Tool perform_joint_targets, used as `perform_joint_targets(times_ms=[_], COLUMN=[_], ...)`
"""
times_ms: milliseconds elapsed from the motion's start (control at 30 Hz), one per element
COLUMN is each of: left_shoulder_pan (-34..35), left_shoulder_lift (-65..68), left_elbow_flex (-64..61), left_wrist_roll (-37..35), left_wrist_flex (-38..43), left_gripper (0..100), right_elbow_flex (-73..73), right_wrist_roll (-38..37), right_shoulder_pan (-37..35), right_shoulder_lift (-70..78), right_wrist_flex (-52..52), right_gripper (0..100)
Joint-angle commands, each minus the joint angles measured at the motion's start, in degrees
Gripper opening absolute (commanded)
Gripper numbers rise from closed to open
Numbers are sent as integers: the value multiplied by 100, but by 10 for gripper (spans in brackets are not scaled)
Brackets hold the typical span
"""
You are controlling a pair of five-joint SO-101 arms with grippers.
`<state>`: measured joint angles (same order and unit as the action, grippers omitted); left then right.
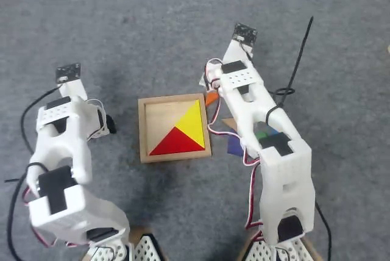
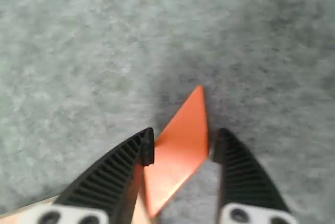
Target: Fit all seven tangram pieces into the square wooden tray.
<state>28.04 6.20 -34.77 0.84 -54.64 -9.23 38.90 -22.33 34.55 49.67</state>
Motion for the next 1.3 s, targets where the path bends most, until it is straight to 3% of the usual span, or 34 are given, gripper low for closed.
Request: perform_joint_targets(times_ms=[0,200,400,533,900,1100,1267], left_shoulder_pan=[-18,-18,-18,-18,-18,-18,-18], left_shoulder_lift=[-44,-53,-62,-62,-62,-62,-62], left_elbow_flex=[40,13,-13,-13,-13,-13,-13], left_wrist_roll=[53,53,53,53,62,79,79], left_wrist_flex=[62,70,88,88,88,88,88], left_gripper=[221,221,221,221,221,221,221], right_elbow_flex=[-158,-167,-440,-730,-782,-782,-774], right_wrist_roll=[-88,-141,-1793,-1705,-1451,-1459,-1468], right_shoulder_pan=[145,347,901,1174,-145,48,435], right_shoulder_lift=[-4,-40,-189,-356,-954,-470,-66], right_wrist_flex=[215,505,1288,1534,1305,1015,1358], right_gripper=[49,35,34,33,37,37,33])
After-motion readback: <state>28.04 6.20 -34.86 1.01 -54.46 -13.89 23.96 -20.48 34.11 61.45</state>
